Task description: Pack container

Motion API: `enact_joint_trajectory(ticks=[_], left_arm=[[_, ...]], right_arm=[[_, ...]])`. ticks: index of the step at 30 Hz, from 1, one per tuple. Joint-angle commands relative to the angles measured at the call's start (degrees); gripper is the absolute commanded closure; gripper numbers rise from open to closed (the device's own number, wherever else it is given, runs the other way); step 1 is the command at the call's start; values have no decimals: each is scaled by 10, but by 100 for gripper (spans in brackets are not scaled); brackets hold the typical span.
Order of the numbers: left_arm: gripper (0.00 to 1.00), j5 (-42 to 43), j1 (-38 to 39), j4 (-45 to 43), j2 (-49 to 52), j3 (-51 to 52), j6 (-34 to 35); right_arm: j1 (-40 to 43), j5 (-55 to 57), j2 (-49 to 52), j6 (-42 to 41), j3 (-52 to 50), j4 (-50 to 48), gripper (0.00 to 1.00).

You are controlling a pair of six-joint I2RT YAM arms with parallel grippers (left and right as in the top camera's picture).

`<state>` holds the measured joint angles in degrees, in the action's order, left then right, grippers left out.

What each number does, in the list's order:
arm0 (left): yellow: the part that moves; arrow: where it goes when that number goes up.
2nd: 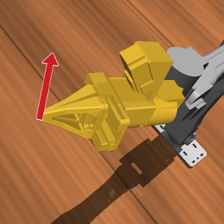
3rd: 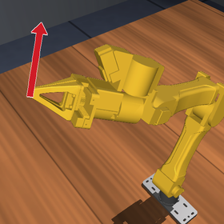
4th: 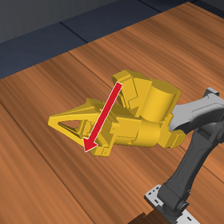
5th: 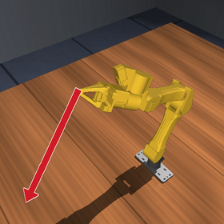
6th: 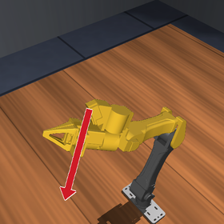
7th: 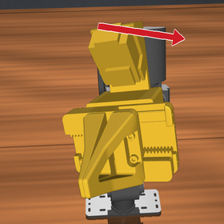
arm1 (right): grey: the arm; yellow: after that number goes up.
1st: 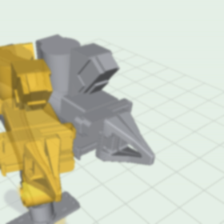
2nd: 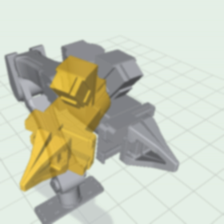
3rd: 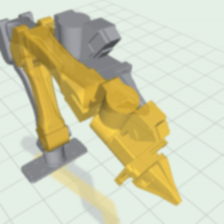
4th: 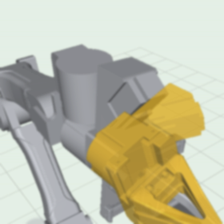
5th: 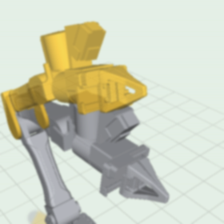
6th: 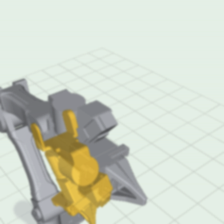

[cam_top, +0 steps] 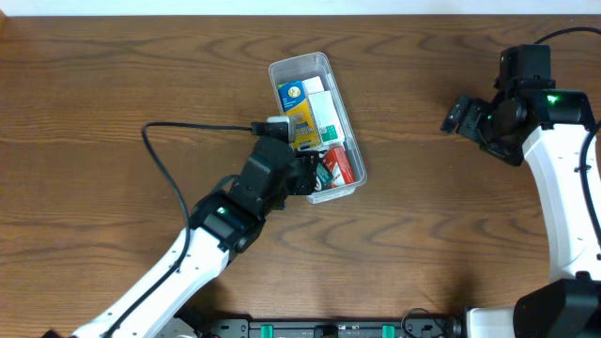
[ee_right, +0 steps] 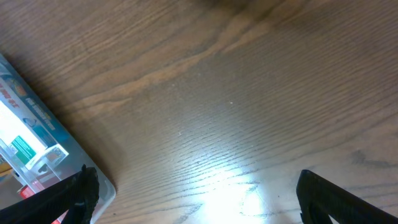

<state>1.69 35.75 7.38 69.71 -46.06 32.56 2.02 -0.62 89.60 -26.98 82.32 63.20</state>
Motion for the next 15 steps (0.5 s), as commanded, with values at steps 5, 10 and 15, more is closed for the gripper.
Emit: enact_joint_trajectory(ticks=[5, 10, 15], left_arm=[[56, -81, -5, 66, -77, -12, -74], [49, -130, -38, 169, -122, -12, -99], [42, -144, -98, 240, -146, -12, -99]], right_arm=[[4, 0, -5, -4, 2, 0, 1], [4, 0, -5, -4, 2, 0, 1], [4, 0, -5, -4, 2, 0, 1]])
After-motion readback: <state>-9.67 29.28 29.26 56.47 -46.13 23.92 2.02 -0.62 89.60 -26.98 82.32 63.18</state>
